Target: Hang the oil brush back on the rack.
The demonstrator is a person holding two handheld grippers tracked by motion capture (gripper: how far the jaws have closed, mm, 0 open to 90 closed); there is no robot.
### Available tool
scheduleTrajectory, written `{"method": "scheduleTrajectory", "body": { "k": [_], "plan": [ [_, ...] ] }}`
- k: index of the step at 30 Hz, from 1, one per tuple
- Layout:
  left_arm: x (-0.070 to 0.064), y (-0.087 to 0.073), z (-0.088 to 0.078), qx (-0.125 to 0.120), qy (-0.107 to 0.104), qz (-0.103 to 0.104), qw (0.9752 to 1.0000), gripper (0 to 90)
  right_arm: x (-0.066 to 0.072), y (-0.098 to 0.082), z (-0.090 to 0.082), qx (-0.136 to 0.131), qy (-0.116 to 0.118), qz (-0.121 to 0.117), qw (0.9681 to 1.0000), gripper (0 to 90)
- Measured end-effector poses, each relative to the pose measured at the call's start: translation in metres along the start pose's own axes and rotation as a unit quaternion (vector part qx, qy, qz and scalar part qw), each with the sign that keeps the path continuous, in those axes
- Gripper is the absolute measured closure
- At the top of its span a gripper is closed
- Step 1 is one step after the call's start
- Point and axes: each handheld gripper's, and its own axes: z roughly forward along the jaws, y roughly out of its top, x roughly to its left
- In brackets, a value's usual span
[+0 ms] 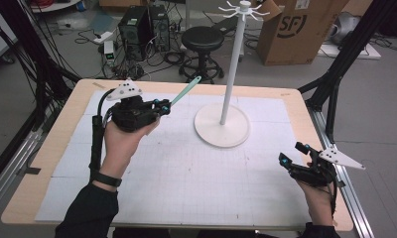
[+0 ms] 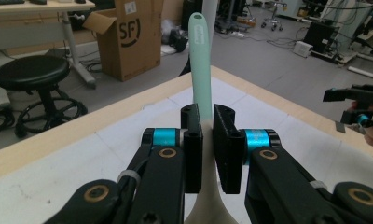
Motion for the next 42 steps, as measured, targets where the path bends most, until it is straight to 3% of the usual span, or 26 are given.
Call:
{"method": "scheduleTrajectory", "body": {
  "k": [42],
  "plan": [
    [0.009, 0.081, 0.011, -0.063, -0.046, 0.007, 0.9969, 82.7, -0.001, -0.003, 0.0, 0.007, 0.003, -0.001, 1.0, 16.5]
  ]
}}
